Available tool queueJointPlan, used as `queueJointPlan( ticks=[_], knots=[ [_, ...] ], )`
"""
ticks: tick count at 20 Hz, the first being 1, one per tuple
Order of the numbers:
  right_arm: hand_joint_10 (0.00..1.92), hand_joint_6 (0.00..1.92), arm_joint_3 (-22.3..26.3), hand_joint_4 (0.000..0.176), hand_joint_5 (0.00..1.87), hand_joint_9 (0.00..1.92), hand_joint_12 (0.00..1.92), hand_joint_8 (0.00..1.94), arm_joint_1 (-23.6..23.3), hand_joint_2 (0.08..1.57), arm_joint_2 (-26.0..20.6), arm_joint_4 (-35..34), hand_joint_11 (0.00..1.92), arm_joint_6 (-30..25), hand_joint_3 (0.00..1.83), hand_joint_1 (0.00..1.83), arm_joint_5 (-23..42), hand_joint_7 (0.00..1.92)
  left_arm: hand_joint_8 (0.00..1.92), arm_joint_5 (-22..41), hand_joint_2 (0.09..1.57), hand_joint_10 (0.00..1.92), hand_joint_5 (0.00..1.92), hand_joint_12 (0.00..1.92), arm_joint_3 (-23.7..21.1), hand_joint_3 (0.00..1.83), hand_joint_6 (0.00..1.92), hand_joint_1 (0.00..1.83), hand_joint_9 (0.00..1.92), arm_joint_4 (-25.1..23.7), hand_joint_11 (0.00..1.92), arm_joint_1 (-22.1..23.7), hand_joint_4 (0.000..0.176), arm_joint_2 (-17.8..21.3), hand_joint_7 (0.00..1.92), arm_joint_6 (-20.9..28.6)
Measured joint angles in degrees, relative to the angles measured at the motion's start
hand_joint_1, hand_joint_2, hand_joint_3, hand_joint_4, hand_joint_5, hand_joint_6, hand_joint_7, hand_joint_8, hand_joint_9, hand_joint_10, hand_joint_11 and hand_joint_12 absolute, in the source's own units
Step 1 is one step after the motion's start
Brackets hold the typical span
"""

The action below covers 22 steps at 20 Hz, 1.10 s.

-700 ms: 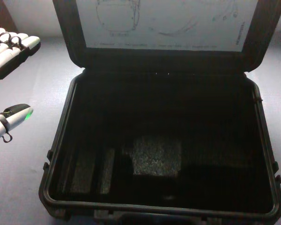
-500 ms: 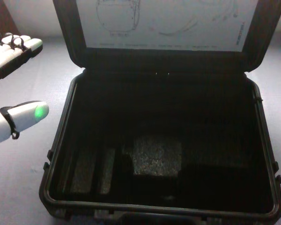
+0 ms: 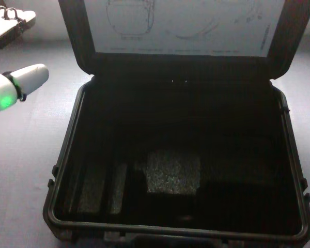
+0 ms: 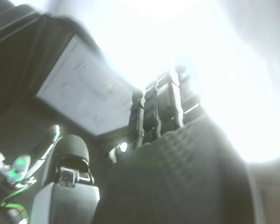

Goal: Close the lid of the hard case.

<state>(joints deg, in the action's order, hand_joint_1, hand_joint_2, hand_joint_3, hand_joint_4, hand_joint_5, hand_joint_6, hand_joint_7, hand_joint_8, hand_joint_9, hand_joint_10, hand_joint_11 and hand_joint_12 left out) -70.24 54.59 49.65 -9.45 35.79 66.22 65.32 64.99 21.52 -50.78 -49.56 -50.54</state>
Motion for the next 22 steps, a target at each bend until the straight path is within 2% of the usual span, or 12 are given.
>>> queueJointPlan(
  ticks=[2, 3, 5, 7, 8, 13, 16, 18, 19, 20, 21, 22],
  knots=[
    [0.0, 0.0, -2.2, 0.0, 0.0, 0.0, 0.0, 0.0, -2.8, 1.03, 0.9, -0.2, 0.0, 0.0, 0.0, 0.07, -3.6, 0.0, 0.01, -4.5, 1.21, 0.01, 0.17, 0.32, 2.9, 0.0, 0.0, 0.0, 0.14, -0.2, 0.03, 3.7, 0.0, -1.4, 0.17, 0.0],
    [0.0, 0.0, -3.5, 0.0, 0.0, 0.0, 0.0, 0.0, -4.8, 1.04, 1.6, 0.1, 0.0, 0.0, 0.0, 0.06, -5.7, 0.0, 0.0, -7.4, 1.19, 0.0, 0.18, 0.4, 4.9, 0.0, 0.0, 0.0, 0.17, -0.8, 0.03, 6.6, 0.0, -2.4, 0.21, 0.0],
    [0.0, 0.0, -5.5, 0.0, 0.0, 0.0, 0.0, 0.0, -8.3, 1.06, 3.1, 1.1, 0.0, 0.0, 0.01, 0.08, -8.8, 0.0, 0.0, -11.4, 1.16, 0.0, 0.18, 0.38, 7.6, 0.0, 0.0, 0.0, 0.16, -1.6, 0.0, 10.0, 0.0, -3.9, 0.21, 0.0],
    [0.0, 0.0, -7.2, 0.0, 0.0, 0.0, 0.0, 0.0, -12.0, 1.03, 4.6, 4.1, 0.0, -0.1, 0.0, 0.06, -12.4, 0.0, 0.0, -16.1, 1.18, 0.0, 0.18, 0.46, 9.8, 0.0, 0.0, 0.0, 0.17, -2.9, 0.0, 12.6, 0.0, -5.6, 0.21, 0.0],
    [0.0, 0.0, -8.4, 0.0, 0.0, 0.0, 0.0, 0.0, -15.7, 1.03, 6.1, 7.3, 0.0, -0.1, 0.0, 0.03, -15.2, 0.0, 0.0, -21.0, 1.21, 0.0, 0.18, 0.42, 11.3, 0.01, 0.0, 0.0, 0.16, -4.7, 0.0, 15.0, 0.0, -6.8, 0.2, 0.0],
    [0.0, 0.0, -9.0, 0.0, 0.0, 0.0, 0.0, 0.0, -17.3, 1.02, 7.1, 9.8, 0.0, -0.2, 0.0, 0.13, -17.1, 0.0, 0.0, -26.2, 1.19, 0.01, 0.19, 0.35, 13.6, 0.0, 0.01, 0.02, 0.16, -9.3, 0.0, 21.0, 0.0, -8.5, 0.21, 0.0],
    [0.0, 0.0, -8.4, 0.0, 0.0, 0.0, 0.0, 0.0, -17.7, 1.03, 6.9, 10.7, 0.01, -0.1, 0.0, 0.09, -17.0, 0.0, 0.0, -26.4, 1.2, 0.0, 0.16, 0.18, 12.9, 0.0, 0.0, 0.02, 0.1, -11.8, 0.0, 21.6, 0.0, -8.5, 0.18, 0.2],
    [0.0, 0.0, -7.4, 0.0, 0.0, 0.0, 0.0, 0.0, -17.7, 1.04, 6.2, 10.9, 0.0, -0.1, 0.0, 0.12, -17.1, 0.0, 0.0, -26.5, 1.2, 0.0, 0.15, 0.15, 12.1, 0.0, 0.0, 0.0, 0.1, -12.0, 0.0, 20.7, 0.033, -7.9, 0.18, 1.8],
    [0.0, 0.0, -6.8, 0.0, 0.0, 0.0, 0.0, 0.0, -17.7, 1.04, 5.5, 11.1, 0.01, -0.1, 0.0, 0.13, -16.9, 0.0, 0.0, -25.8, 1.22, 0.0, 0.17, 0.13, 11.9, 0.0, 0.0, 0.02, 0.1, -13.2, 0.0, 20.1, 0.024, -7.4, 0.19, 3.1],
    [0.0, 0.0, -5.9, 0.0, 0.0, 0.0, 0.0, 0.0, -17.7, 1.03, 4.9, 11.0, 0.0, -0.1, 0.0, 0.15, -16.1, 0.0, 0.0, -24.7, 1.26, 0.0, 0.19, 0.24, 11.0, 0.0, 0.0, 0.06, 0.12, -13.5, 0.0, 19.4, 0.006, -6.6, 0.2, 4.3],
    [0.0, 0.0, -5.3, 0.0, 0.0, 0.0, 0.0, 0.0, -17.6, 1.04, 4.7, 10.7, 0.0, -0.1, 0.0, 0.16, -15.5, 0.0, 0.0, -23.7, 1.24, 0.0, 0.18, 0.42, 10.5, 0.01, 0.0, 0.04, 0.13, -13.7, 0.0, 18.7, 0.026, -6.1, 0.2, 4.9],
    [0.0, 0.0, -4.6, 0.0, 0.0, 0.0, 0.0, 0.0, -17.5, 1.04, 4.3, 10.5, 0.0, -0.1, 0.0, 0.14, -14.4, 0.0, 0.0, -22.1, 1.24, 0.0, 0.2, 0.43, 9.4, 0.0, 0.0, 0.07, 0.14, -14.0, 0.0, 17.5, 0.028, -5.2, 0.21, 5.5]
  ],
)
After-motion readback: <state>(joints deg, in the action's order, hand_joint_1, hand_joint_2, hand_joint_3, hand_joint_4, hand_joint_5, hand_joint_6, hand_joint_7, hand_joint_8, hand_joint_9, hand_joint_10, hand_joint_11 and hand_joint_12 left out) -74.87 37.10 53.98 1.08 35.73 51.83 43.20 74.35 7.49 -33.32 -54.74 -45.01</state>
